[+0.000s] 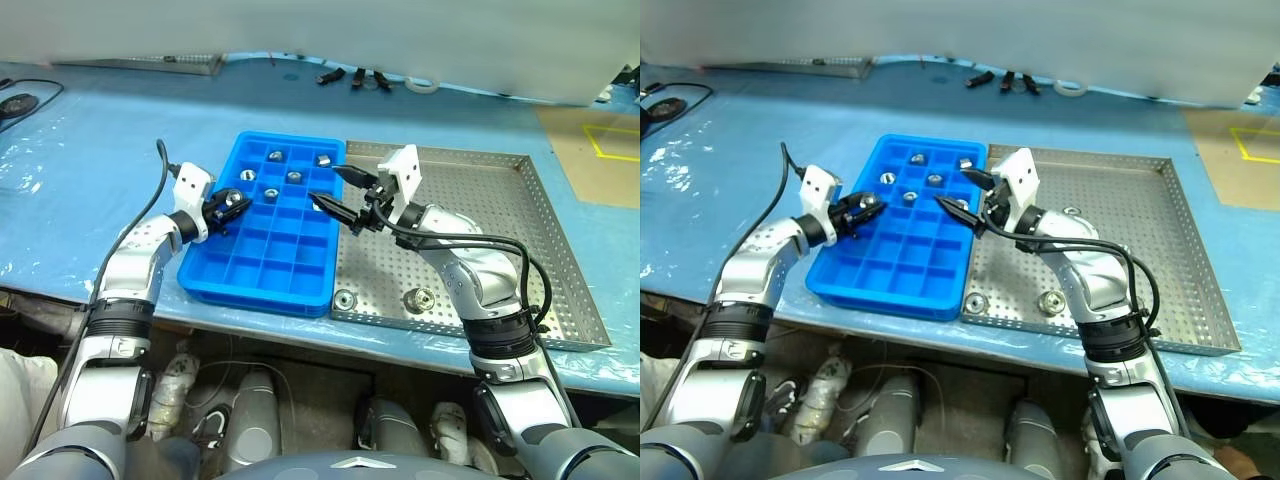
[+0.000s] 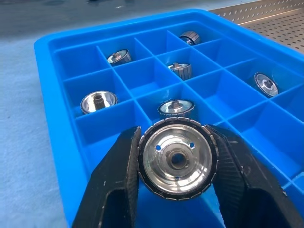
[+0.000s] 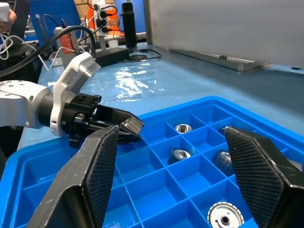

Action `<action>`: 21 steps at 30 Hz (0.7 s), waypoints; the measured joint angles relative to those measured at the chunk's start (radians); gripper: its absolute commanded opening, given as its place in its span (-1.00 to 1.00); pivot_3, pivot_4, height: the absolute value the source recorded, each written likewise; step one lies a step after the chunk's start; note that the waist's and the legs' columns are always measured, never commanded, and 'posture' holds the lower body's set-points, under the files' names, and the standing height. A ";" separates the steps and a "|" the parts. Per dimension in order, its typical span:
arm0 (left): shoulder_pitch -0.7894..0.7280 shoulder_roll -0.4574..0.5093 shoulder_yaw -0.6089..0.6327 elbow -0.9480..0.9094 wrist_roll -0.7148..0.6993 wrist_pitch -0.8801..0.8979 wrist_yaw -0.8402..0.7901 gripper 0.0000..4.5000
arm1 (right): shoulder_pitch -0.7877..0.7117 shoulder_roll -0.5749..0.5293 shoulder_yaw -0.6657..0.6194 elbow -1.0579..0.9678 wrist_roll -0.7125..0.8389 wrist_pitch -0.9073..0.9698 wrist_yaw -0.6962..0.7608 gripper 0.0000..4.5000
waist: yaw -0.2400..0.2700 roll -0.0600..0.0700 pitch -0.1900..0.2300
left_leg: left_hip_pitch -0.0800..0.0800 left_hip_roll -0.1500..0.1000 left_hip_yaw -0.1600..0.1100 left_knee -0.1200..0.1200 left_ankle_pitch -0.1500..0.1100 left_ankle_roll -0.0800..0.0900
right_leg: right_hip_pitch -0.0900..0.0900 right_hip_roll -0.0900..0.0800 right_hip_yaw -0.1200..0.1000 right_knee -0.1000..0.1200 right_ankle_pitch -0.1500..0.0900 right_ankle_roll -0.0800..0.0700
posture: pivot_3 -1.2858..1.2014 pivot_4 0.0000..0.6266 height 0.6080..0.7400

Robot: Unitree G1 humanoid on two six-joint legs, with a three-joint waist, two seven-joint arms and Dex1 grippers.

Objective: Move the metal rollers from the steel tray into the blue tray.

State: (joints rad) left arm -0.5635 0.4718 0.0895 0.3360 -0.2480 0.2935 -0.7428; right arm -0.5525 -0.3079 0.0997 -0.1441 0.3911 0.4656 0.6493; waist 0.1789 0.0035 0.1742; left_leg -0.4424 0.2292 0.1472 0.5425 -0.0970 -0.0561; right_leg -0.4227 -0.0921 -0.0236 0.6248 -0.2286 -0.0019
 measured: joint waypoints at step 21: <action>-0.261 -0.026 -0.084 0.027 -0.043 -0.017 -0.238 0.59 | 0.069 -0.045 -0.077 -0.073 -0.014 0.002 -0.060 0.66 | -0.002 0.000 0.000 | 0.003 -0.002 0.002 0.002 0.001 0.001 | 0.004 -0.002 0.003 0.000 0.000 0.000 | 0.00 -0.52 1.00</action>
State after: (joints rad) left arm -0.8241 0.4462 0.0052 0.3631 -0.2910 0.2770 -0.9809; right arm -0.4830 -0.3527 0.0224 -0.2167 0.3770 0.4673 0.5889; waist 0.1767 0.0039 0.1740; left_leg -0.4395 0.2269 0.1496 0.5449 -0.0963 -0.0556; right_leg -0.4184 -0.0939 -0.0209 0.6247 -0.2283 -0.0017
